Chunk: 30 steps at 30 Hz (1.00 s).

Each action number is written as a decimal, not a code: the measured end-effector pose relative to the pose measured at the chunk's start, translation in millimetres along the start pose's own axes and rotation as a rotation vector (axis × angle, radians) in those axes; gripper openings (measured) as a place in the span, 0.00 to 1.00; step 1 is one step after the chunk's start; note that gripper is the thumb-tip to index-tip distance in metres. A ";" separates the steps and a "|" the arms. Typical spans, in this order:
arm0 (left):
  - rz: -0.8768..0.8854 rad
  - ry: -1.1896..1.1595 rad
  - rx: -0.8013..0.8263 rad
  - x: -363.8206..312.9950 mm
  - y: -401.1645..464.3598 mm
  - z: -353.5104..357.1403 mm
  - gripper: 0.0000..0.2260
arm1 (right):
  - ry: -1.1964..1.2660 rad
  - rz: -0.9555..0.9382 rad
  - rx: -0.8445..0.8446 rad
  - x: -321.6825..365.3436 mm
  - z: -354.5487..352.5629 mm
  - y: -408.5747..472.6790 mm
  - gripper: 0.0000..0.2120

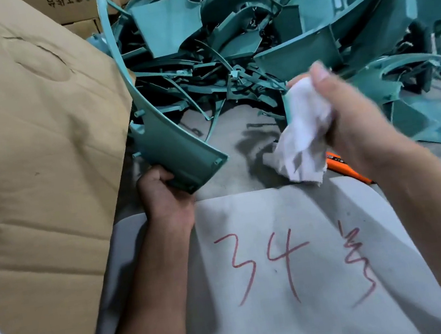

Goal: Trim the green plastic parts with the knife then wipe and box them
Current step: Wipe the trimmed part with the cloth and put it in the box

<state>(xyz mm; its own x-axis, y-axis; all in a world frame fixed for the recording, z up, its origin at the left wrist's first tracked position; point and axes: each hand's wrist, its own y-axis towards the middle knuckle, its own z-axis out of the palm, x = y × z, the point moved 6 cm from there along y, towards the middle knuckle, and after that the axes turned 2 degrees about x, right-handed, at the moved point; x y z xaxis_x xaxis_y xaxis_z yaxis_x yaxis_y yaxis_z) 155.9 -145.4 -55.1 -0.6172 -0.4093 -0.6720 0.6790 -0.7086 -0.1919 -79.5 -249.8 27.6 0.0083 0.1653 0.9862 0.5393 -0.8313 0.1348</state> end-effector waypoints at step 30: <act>0.435 0.807 0.449 36.5 -18.4 40.6 0.14 | -0.036 -0.268 -0.224 -51.8 26.3 -9.3 0.14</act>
<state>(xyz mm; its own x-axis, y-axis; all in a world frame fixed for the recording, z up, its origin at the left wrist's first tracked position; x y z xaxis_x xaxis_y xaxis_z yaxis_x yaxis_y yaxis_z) 104.8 -170.6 -47.0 0.2120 -0.2907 -0.9330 0.4661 -0.8091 0.3580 -62.8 -236.7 -27.3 -0.0767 0.4090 0.9093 0.3279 -0.8509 0.4104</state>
